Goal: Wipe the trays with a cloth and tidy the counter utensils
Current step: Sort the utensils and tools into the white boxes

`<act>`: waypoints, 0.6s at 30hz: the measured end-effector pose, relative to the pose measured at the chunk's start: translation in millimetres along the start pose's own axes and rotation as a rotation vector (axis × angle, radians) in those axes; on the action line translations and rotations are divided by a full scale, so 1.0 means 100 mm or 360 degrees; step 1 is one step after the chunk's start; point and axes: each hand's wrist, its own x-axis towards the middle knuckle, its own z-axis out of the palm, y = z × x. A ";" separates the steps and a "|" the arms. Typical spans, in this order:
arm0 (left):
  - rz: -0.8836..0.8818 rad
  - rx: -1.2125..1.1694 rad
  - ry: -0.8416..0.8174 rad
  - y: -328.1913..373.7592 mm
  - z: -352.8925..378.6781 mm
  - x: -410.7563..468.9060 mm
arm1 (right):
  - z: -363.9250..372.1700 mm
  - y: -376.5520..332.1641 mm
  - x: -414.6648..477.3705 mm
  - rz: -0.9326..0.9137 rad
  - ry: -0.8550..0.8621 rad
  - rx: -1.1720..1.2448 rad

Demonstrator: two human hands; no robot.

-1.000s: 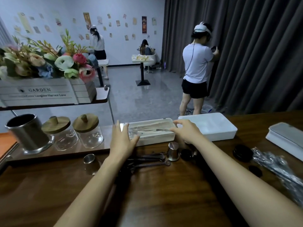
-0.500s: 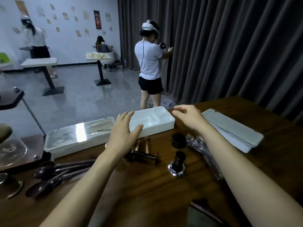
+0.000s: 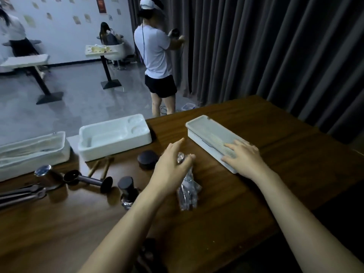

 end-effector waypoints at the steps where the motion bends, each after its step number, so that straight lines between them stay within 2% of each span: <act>1: -0.0024 0.0012 -0.0022 0.01 0.12 -0.03 | 0.05 0.06 -0.04 -0.0036 -0.0007 -0.0030; 6: -0.0026 0.0109 -0.0077 0.10 0.50 -0.15 | 0.09 0.03 -0.34 -0.0137 0.0003 -0.0071; 12: -0.0065 0.0095 -0.0121 0.19 0.57 -0.48 | 0.21 -0.15 -0.93 -0.0284 0.0025 0.0023; 18: 0.0008 0.0106 -0.0150 0.09 0.61 -0.78 | 0.30 -0.18 -1.19 -0.0291 0.0166 0.0295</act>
